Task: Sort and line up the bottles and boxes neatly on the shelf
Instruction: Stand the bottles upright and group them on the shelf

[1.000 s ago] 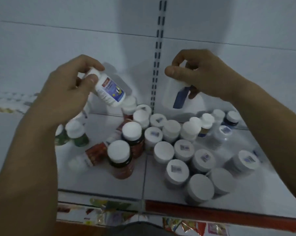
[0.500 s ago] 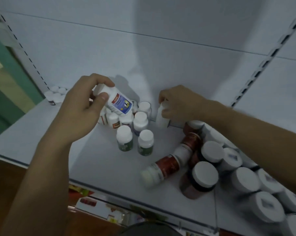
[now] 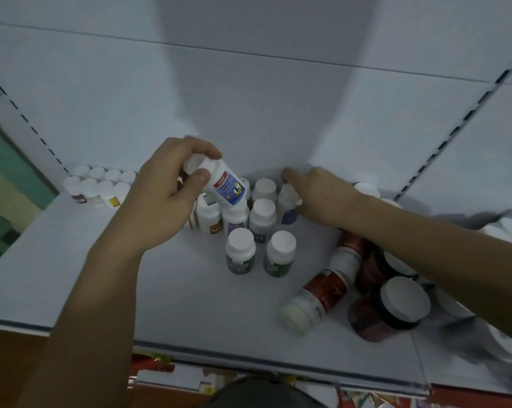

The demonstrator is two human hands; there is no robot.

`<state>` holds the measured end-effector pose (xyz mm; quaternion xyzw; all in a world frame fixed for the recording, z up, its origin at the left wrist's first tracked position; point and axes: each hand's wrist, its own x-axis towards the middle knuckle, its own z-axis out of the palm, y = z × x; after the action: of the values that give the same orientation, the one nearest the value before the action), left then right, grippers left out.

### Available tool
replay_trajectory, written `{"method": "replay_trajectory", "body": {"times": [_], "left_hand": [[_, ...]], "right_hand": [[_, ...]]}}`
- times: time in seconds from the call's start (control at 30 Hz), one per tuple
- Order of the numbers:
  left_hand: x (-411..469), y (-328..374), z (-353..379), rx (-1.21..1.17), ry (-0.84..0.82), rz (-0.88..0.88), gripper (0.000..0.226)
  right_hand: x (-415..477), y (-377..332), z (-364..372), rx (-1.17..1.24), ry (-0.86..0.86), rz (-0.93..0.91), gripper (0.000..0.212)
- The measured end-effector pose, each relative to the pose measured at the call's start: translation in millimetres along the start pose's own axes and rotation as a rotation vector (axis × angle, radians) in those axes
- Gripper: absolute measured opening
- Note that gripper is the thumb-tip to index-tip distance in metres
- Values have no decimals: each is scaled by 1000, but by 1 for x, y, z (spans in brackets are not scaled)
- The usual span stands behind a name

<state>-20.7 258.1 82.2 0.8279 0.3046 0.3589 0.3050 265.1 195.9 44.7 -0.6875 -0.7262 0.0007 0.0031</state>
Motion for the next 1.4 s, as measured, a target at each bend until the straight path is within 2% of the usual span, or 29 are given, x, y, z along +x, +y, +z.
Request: {"method": "replay_trajectory", "body": {"times": [0.2,0.3,0.37,0.5,0.63,0.7,0.77,0.87,0.93,1.0,1.07,1.23,1.4], "left_hand": [[15,6,6,-8,-87,84,32],[32,15,15,-2,-163,109,39],[42,22,22,-16,-240,140,41],[51,36,37,-80,-369,198,41],[52,47,53,-172,-398,247,41],[49,43,53,-229,-380,188,43],[44,33,49,-187,-353,134,43],[40,16,50,147,-313,165,32],[37,9,55,312,-358,169,25],[33,6,60,378,-398,165,23],[31,4,63,403,-416,166,24],[27,-3,68,469,-462,142,21],[24,-4,68,445,-452,159,18]], "right_hand": [[-9,-3,-13,-301,113,4,52],[-14,-2,-18,-313,118,71,58],[-22,1,-26,-152,151,91,63],[-48,-7,-48,472,260,-21,86],[-58,-16,-46,661,297,-8,86],[-61,-10,-40,701,271,24,86],[-64,-2,-34,633,212,41,78],[-62,4,-22,481,121,-19,65],[-57,4,-14,372,110,-106,57],[-50,1,-8,258,111,-164,43],[-45,-3,-6,198,91,-138,36],[-34,-9,-2,208,103,-70,38],[-36,-12,-2,243,104,-45,50]]}}
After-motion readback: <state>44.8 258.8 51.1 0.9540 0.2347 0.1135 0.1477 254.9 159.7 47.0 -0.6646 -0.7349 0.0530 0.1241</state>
